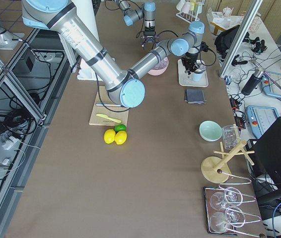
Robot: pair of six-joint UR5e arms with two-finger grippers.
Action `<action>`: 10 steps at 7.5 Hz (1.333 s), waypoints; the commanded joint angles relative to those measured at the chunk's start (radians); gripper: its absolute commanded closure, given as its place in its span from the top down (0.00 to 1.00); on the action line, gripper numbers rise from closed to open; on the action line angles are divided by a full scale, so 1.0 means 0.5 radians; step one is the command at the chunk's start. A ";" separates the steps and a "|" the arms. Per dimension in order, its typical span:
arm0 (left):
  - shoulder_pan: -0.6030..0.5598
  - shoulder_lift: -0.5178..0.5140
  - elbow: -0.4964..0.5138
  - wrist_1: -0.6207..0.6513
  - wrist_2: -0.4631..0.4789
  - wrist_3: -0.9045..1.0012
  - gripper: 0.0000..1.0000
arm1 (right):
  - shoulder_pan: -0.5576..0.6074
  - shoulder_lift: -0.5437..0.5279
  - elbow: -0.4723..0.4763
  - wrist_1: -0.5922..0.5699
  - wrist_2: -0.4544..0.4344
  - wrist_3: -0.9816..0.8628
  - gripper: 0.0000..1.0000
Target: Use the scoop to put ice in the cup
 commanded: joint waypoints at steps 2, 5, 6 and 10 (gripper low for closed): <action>-0.159 0.121 -0.132 0.177 -0.095 -0.035 0.99 | -0.010 0.186 -0.100 -0.398 -0.022 -0.354 0.00; -0.321 0.213 -0.160 0.177 -0.169 -0.576 0.99 | -0.010 0.198 -0.100 -0.499 -0.093 -0.449 0.00; -0.395 0.265 -0.138 0.168 -0.178 -0.879 0.99 | -0.013 0.232 -0.100 -0.582 -0.142 -0.504 0.00; -1.029 0.480 -0.007 0.147 -0.497 -0.995 0.99 | -0.013 0.247 -0.072 -0.668 -0.182 -0.566 0.00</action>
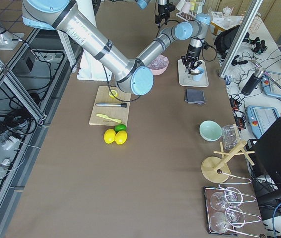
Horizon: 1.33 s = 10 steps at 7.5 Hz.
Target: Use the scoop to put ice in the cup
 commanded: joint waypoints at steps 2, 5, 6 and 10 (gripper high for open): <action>-0.695 0.232 0.111 -0.002 -0.120 -0.009 0.99 | 0.018 -0.217 0.347 -0.068 0.035 0.101 0.00; -1.054 0.468 0.247 0.020 -0.218 0.015 0.99 | 0.113 -0.757 0.976 -0.050 0.051 0.816 0.00; -1.271 0.500 0.292 0.008 -0.209 0.021 0.99 | 0.165 -0.953 1.099 -0.019 0.127 1.147 0.00; -1.381 0.690 0.403 0.029 -0.218 0.463 0.99 | 0.224 -1.949 1.196 1.204 0.167 1.891 0.00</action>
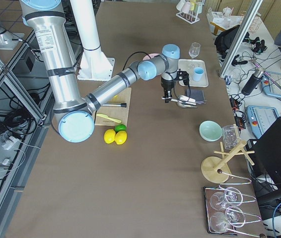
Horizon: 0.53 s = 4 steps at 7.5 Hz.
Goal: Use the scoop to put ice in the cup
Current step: 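Carry the empty scoop back to the table edge with the right gripper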
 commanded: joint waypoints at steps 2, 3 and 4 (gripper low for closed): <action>0.024 0.056 0.037 0.007 -0.011 0.084 0.99 | 0.008 -0.754 -0.126 1.177 0.005 0.474 0.00; 0.024 0.040 0.025 0.004 -0.041 0.084 0.99 | 0.008 -0.782 -0.266 1.340 -0.001 0.474 0.00; 0.030 0.056 0.037 -0.014 -0.093 0.093 0.99 | 0.011 -0.785 -0.347 1.412 -0.001 0.471 0.00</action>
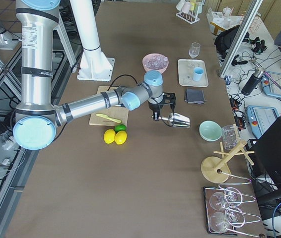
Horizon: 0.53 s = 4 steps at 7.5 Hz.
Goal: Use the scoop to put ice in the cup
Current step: 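Carry the empty scoop back to the table edge with the right gripper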
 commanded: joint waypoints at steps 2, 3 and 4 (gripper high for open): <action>0.008 0.021 0.060 -0.013 -0.072 0.004 0.99 | 0.003 -0.106 -0.191 0.244 -0.006 -0.002 0.00; 0.002 0.021 0.048 -0.022 -0.075 0.013 0.99 | 0.000 -0.109 -0.212 0.281 0.003 0.001 0.00; -0.026 0.018 0.045 -0.016 -0.072 0.004 0.99 | 0.003 -0.112 -0.249 0.299 0.006 -0.002 0.00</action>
